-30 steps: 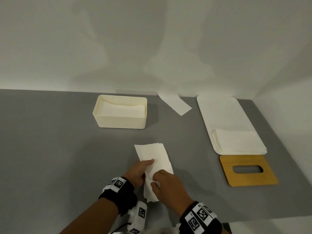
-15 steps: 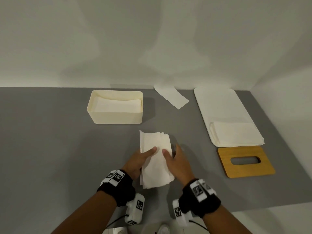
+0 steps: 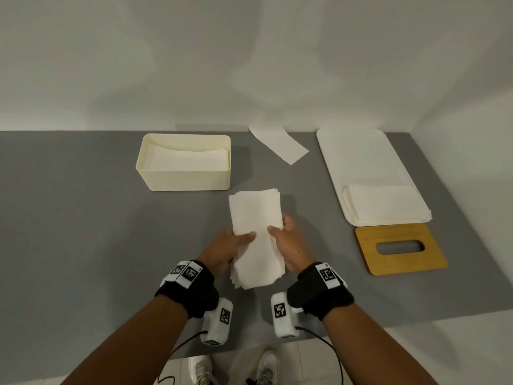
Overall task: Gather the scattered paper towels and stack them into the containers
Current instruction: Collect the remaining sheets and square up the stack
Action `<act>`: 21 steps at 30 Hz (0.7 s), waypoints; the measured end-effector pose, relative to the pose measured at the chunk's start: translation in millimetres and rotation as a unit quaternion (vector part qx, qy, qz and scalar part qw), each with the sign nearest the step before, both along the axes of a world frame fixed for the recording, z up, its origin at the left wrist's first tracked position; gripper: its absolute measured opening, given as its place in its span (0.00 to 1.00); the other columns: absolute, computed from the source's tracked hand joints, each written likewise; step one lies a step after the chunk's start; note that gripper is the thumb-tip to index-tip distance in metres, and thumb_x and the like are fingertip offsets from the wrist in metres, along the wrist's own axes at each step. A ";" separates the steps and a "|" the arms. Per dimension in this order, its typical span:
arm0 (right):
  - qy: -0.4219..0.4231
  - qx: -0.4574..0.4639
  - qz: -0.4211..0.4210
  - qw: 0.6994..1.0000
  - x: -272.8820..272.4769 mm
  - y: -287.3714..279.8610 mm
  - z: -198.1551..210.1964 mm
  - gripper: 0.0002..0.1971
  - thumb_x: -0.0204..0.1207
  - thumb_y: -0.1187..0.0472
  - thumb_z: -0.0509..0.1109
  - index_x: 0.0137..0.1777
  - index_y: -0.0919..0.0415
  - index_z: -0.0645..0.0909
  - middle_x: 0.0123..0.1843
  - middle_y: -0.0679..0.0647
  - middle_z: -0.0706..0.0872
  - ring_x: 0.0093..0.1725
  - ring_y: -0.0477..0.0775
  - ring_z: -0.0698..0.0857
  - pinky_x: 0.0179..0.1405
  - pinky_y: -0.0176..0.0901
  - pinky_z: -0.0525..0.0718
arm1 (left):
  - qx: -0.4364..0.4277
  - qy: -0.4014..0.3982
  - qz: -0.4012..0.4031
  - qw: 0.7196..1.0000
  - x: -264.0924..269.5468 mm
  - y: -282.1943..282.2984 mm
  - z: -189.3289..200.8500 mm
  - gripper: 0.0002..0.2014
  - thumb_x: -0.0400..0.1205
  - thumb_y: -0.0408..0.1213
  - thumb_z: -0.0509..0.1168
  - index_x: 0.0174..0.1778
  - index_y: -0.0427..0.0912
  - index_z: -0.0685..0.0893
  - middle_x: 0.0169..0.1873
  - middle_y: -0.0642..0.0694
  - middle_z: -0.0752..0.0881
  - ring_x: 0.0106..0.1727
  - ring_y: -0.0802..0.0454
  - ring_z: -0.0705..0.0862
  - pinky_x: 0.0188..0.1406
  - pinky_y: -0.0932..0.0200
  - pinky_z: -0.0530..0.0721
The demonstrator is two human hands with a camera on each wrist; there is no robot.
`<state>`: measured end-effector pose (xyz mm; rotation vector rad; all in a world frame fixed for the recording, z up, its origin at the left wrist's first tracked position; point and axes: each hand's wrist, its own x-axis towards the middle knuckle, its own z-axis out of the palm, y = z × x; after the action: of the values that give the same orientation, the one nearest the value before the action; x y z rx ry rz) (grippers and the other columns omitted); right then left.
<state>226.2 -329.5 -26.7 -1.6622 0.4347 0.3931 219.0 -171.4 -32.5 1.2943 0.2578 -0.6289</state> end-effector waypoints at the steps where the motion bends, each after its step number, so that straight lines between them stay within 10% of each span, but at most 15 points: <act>1: 0.002 0.017 0.029 0.999 -0.5 -0.3 0.2 0.16 0.79 0.63 0.65 0.63 0.46 0.71 0.59 0.49 0.84 0.58 0.54 0.84 0.61 0.59 0.84 | 0.020 -0.008 -0.016 1.000 0.1 3.9 -3.6 0.14 0.82 0.34 0.67 0.64 0.41 0.82 0.57 0.41 0.90 0.55 0.44 0.90 0.50 0.51 0.87; 6: -0.040 -0.189 0.147 0.970 41.3 -14.7 -13.5 0.15 0.77 0.68 0.62 0.61 0.58 0.81 0.52 0.57 0.88 0.51 0.58 0.87 0.58 0.53 0.85 | 0.116 -0.032 0.019 0.993 -1.8 22.5 -14.6 0.12 0.83 0.36 0.66 0.62 0.40 0.84 0.54 0.43 0.90 0.57 0.41 0.88 0.60 0.42 0.85; 13: -0.106 -0.487 0.217 0.839 165.0 -32.4 -5.7 0.18 0.77 0.65 0.65 0.67 0.67 0.77 0.67 0.65 0.79 0.66 0.67 0.80 0.64 0.52 0.78 | 0.110 -0.002 0.039 0.993 -17.4 40.5 -17.9 0.13 0.84 0.30 0.63 0.65 0.40 0.81 0.57 0.40 0.89 0.58 0.41 0.88 0.61 0.44 0.85; 21: -0.064 -0.574 0.265 0.772 214.8 -33.6 -23.8 0.21 0.78 0.59 0.60 0.70 0.62 0.69 0.70 0.61 0.74 0.72 0.64 0.72 0.71 0.58 0.71 | 0.114 0.015 0.021 0.993 -28.3 45.2 -24.9 0.12 0.85 0.32 0.63 0.64 0.44 0.81 0.55 0.43 0.90 0.56 0.43 0.89 0.62 0.40 0.84</act>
<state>441.1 -363.1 -50.5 -3.0296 0.0365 0.4458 190.7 -126.2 -57.4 1.4949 0.3901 -0.5958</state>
